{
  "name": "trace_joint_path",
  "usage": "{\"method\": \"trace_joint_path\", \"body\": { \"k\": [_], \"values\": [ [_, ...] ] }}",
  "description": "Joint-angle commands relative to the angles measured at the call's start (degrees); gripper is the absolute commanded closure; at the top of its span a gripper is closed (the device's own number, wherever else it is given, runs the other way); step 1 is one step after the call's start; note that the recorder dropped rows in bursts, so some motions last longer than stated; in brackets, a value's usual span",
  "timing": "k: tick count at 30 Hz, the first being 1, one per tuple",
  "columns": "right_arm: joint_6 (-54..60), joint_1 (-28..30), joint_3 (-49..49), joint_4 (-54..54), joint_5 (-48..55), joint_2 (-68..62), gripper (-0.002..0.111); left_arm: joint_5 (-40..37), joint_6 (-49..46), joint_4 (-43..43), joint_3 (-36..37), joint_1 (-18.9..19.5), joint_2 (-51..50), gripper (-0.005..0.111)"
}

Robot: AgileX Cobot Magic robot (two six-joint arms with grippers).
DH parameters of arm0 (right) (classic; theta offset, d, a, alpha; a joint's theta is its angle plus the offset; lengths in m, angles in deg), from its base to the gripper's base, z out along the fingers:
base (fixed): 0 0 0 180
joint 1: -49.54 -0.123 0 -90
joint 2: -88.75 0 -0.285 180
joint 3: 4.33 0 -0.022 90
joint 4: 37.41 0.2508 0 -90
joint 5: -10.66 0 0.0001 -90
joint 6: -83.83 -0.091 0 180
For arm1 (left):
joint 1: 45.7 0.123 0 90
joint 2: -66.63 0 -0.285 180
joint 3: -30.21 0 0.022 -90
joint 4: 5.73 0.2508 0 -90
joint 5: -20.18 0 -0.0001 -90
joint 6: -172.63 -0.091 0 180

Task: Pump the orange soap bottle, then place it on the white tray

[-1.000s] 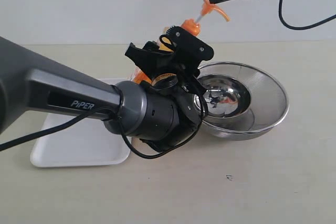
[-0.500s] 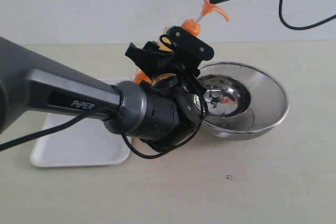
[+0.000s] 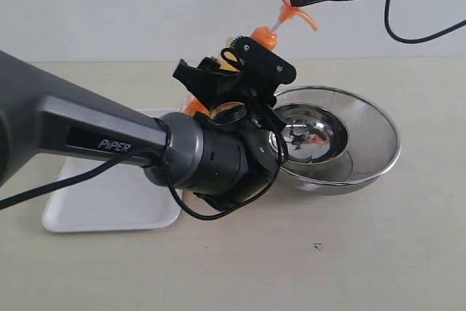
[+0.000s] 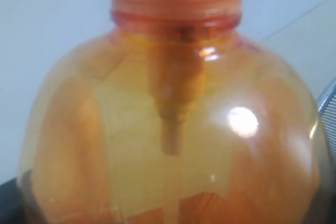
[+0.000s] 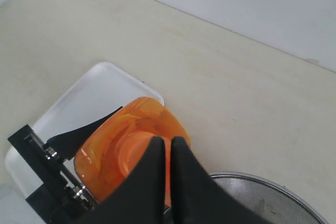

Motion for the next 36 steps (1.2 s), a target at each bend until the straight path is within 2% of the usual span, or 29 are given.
{"method": "trace_joint_path", "body": {
  "k": [1, 36],
  "values": [
    [0.3, -0.5, 0.0, -1.0, 1.0, -1.2, 0.109, 0.5, 0.6, 1.2, -0.5, -0.1, 0.8, 0.102],
    [-1.6, -2.3, 0.0, -2.5, 1.8, -2.7, 0.109, 0.5, 1.1, 1.2, -0.5, -0.1, 0.8, 0.102]
  ]
}}
